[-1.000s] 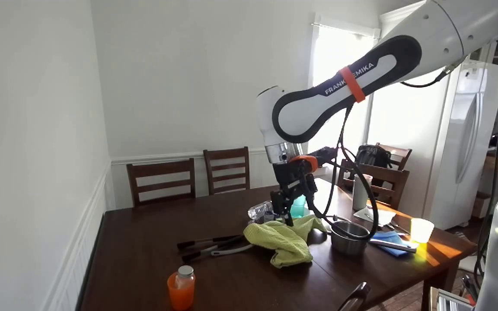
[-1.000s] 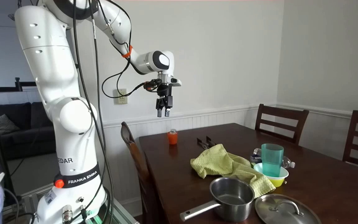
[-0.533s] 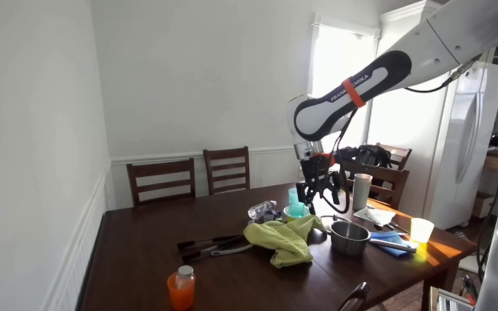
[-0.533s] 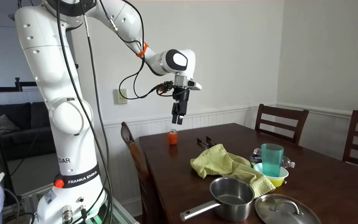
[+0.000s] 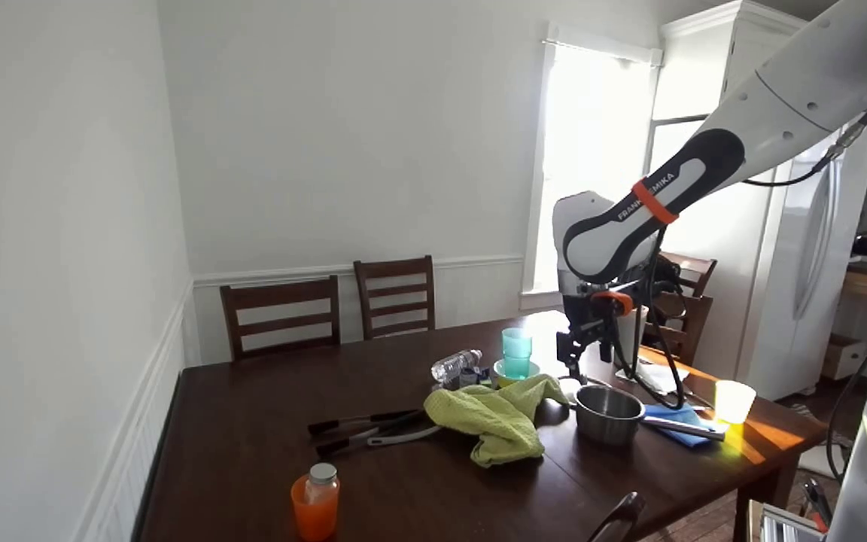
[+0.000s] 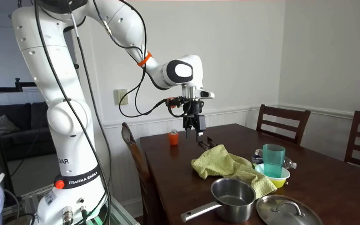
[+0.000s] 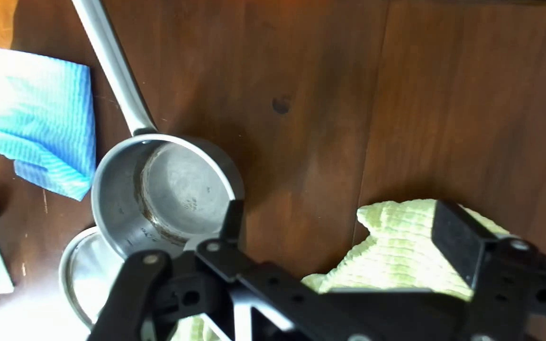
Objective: Pick up the blue cloth and put it on the silver pot lid, pick up the silver pot lid with the blue cloth and put it on the silver pot, pick up the blue cloth and put it back on the table
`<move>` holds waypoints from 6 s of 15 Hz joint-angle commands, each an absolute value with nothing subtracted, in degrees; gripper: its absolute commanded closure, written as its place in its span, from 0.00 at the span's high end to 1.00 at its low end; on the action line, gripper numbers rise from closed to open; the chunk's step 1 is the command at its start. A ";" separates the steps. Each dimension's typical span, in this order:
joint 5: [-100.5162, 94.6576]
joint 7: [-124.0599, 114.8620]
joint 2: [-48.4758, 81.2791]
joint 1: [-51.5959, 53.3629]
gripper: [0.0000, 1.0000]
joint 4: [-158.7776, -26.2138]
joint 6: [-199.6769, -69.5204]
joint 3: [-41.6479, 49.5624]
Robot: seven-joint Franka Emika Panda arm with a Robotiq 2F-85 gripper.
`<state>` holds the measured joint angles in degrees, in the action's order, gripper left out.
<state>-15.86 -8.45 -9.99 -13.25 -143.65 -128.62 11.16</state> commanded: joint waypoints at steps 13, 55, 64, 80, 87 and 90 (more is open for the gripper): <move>-16.15 -1.72 -5.18 -18.18 1.00 -141.94 -137.48 16.88; 6.90 29.15 31.09 -52.68 1.00 -123.99 -154.47 10.87; 5.97 28.58 33.12 -53.77 0.44 -123.30 -156.22 8.95; 3.88 27.97 28.11 -53.38 0.38 -123.83 -156.08 10.25; 3.87 28.38 32.97 -54.59 0.87 -124.47 -162.22 8.76; 4.02 27.69 34.68 -55.24 0.57 -124.46 -163.59 7.63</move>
